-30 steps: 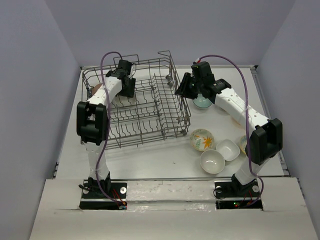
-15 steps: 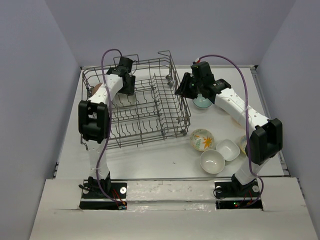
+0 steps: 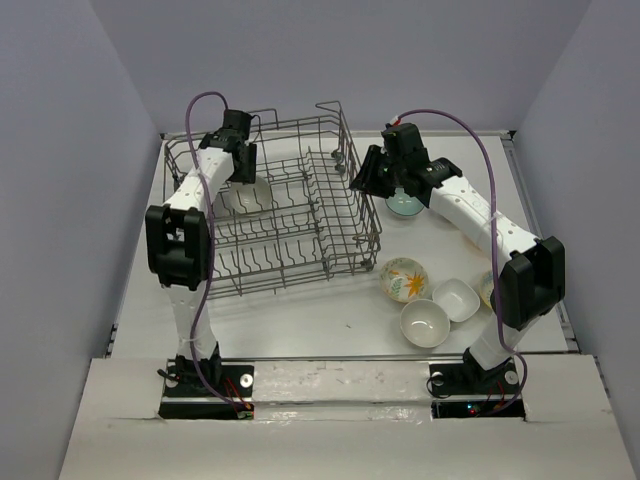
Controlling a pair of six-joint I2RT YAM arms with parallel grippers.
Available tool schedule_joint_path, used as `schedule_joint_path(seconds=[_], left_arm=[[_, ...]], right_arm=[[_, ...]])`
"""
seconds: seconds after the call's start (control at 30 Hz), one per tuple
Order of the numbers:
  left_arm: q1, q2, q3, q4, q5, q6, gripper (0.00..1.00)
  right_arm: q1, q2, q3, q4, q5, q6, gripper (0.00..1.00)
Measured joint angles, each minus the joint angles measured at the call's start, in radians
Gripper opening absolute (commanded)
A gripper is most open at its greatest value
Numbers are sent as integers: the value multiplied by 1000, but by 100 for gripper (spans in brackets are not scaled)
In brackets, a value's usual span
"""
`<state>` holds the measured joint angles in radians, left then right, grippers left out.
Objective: Load the bowls into the dish rack
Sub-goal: Pick up the bowl from the dish rack.
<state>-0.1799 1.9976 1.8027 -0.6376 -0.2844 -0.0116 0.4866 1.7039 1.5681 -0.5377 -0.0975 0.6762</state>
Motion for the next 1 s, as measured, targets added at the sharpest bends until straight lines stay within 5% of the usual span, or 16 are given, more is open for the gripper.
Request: schedule_joint_path(seconds=[0.57, 1.0], left_arm=[[6, 129, 22, -42, 33, -10, 62], [18, 135, 31, -56, 30, -16, 19]], right_arm=[[1, 0, 0, 1, 3, -3, 12], [1, 0, 0, 2, 4, -3, 11]])
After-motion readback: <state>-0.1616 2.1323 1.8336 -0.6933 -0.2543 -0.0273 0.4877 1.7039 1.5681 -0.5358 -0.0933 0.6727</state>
